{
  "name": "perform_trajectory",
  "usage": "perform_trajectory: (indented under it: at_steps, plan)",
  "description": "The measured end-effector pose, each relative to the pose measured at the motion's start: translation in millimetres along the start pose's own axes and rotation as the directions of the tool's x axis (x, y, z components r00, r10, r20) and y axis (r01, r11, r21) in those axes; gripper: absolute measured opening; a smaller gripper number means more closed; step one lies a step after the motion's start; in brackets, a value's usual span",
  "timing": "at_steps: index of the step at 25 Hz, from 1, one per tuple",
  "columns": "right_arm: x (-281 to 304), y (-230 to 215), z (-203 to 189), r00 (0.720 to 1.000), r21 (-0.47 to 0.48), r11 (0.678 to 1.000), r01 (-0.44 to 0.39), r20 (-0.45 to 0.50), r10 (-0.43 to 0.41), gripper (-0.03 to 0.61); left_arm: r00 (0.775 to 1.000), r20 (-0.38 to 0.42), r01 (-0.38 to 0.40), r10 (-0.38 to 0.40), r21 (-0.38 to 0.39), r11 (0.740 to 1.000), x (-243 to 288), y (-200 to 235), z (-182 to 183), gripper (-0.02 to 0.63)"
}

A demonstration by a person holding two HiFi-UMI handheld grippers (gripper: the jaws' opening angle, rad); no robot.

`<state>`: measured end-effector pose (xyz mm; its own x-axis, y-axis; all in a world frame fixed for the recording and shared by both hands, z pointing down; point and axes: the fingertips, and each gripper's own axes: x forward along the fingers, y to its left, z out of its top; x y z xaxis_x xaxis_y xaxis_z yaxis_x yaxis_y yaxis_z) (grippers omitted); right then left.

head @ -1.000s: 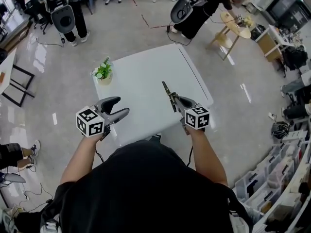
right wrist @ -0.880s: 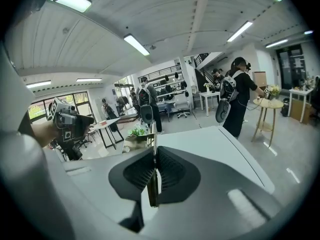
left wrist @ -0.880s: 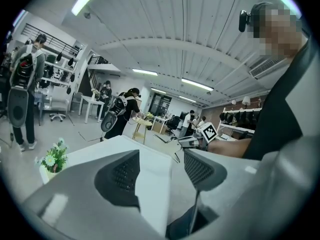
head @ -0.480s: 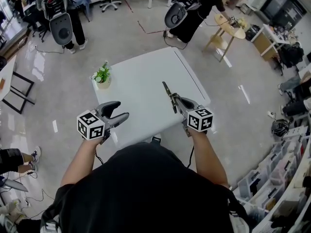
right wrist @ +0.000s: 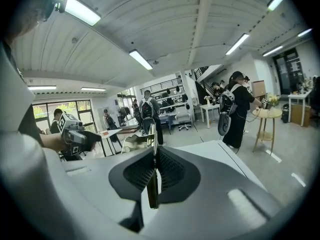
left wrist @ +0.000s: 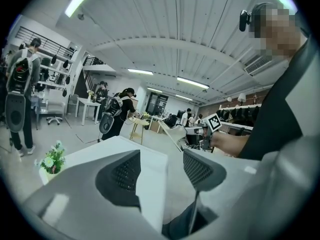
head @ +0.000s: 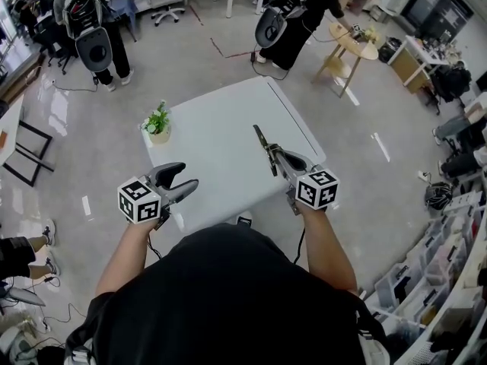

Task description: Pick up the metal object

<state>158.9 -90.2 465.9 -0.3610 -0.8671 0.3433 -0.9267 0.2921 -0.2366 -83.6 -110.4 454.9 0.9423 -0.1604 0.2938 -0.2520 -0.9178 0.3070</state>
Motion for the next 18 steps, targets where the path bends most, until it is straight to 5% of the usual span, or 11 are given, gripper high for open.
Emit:
perform_trajectory:
  at_steps: [18]
  plan:
    - [-37, -2, 6, 0.997, 0.016, 0.999, 0.041, 0.066, -0.042, 0.034, 1.000, -0.012, 0.028, -0.028, -0.011, 1.000, 12, -18, -7, 0.258]
